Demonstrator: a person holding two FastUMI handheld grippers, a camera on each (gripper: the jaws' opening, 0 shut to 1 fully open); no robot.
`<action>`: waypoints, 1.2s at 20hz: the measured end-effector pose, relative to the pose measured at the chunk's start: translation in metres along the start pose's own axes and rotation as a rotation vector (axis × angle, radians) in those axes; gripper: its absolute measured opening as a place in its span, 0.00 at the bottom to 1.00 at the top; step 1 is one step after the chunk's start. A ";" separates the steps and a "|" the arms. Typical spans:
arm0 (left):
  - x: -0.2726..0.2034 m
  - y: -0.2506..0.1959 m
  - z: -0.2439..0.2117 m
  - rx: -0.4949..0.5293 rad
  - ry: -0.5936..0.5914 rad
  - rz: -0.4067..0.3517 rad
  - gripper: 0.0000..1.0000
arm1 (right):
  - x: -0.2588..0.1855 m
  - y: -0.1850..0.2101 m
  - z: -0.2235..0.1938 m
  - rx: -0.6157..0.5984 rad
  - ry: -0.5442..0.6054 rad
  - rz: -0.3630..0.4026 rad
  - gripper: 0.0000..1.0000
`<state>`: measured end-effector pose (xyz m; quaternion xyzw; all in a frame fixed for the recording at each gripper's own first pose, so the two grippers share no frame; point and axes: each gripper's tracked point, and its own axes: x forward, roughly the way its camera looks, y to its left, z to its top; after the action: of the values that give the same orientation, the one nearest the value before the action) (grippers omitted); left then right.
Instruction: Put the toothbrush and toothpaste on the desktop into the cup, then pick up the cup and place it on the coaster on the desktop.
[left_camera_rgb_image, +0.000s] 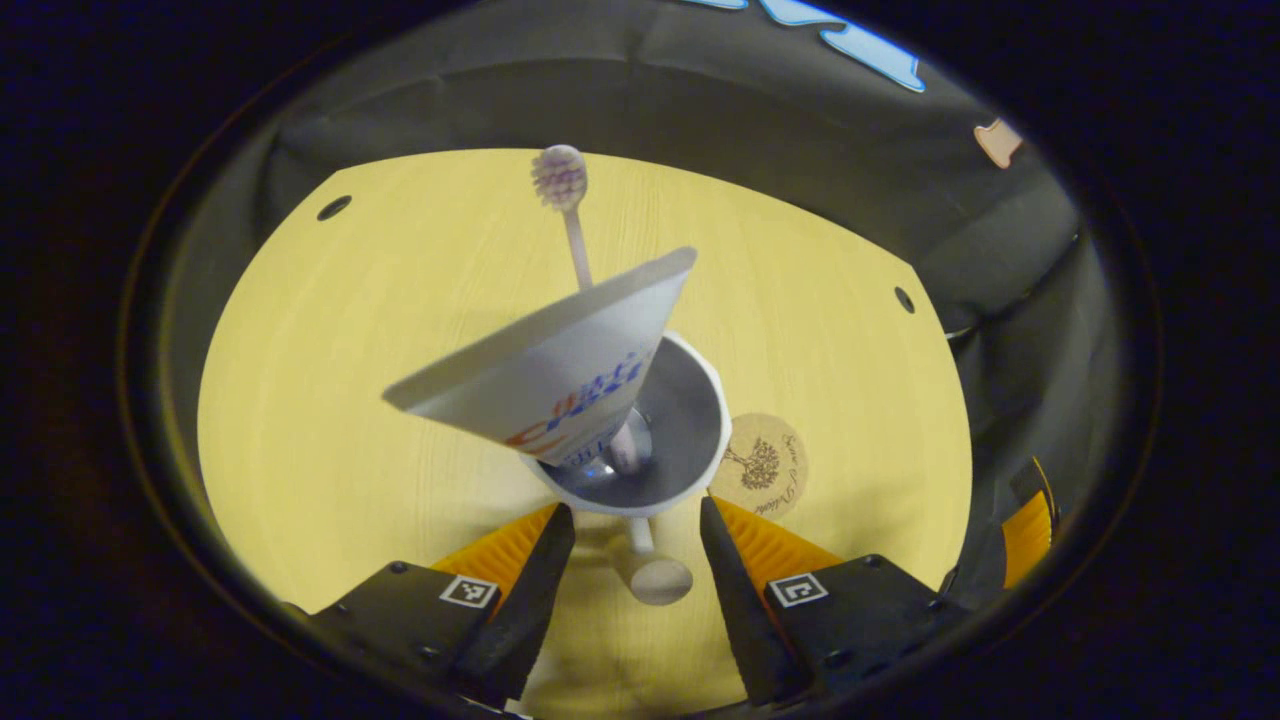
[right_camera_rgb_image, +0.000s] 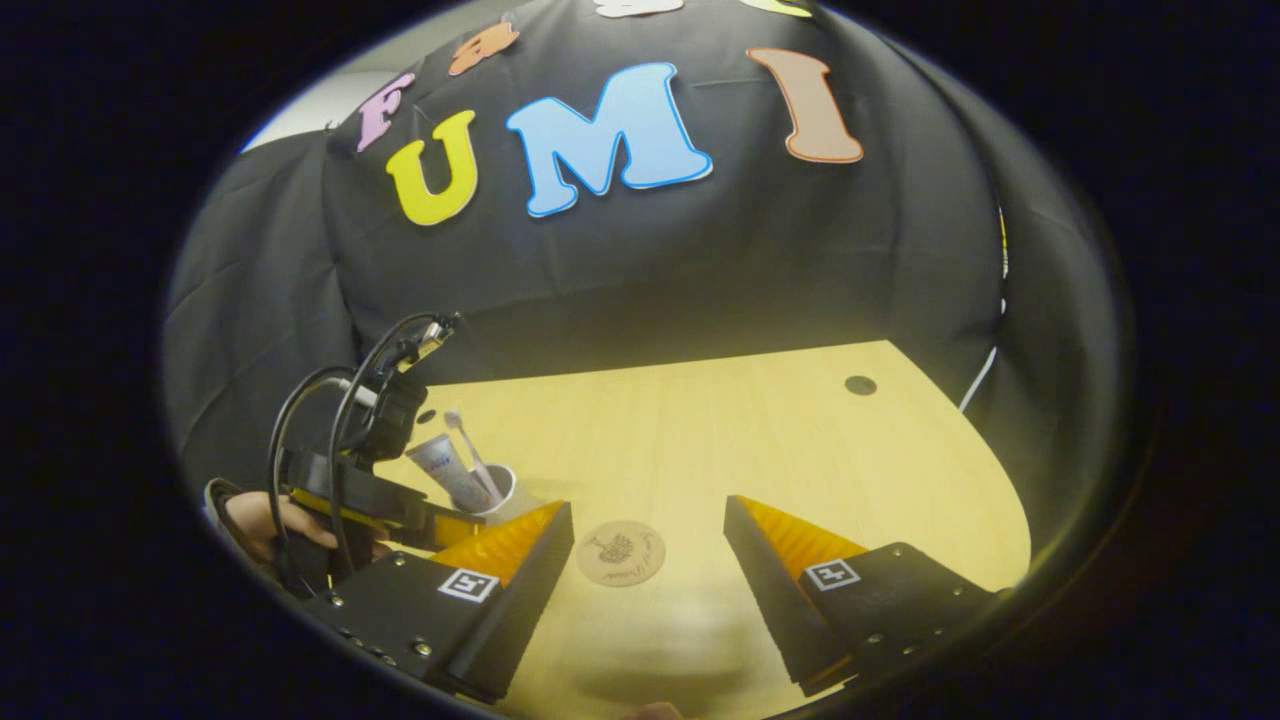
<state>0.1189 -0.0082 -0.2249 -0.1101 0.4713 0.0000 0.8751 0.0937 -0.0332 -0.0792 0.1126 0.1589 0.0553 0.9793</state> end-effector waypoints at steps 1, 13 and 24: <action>0.003 0.000 0.000 -0.011 0.007 0.001 0.73 | 0.001 -0.002 -0.002 0.007 0.006 0.001 0.95; 0.016 0.006 -0.007 -0.028 0.062 0.125 0.39 | 0.002 -0.021 -0.007 0.077 0.031 -0.008 0.95; 0.008 -0.020 -0.008 0.060 0.030 0.115 0.33 | 0.002 -0.036 -0.004 0.100 0.011 -0.027 0.95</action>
<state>0.1190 -0.0300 -0.2315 -0.0566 0.4895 0.0345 0.8695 0.0969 -0.0671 -0.0924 0.1588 0.1681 0.0345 0.9723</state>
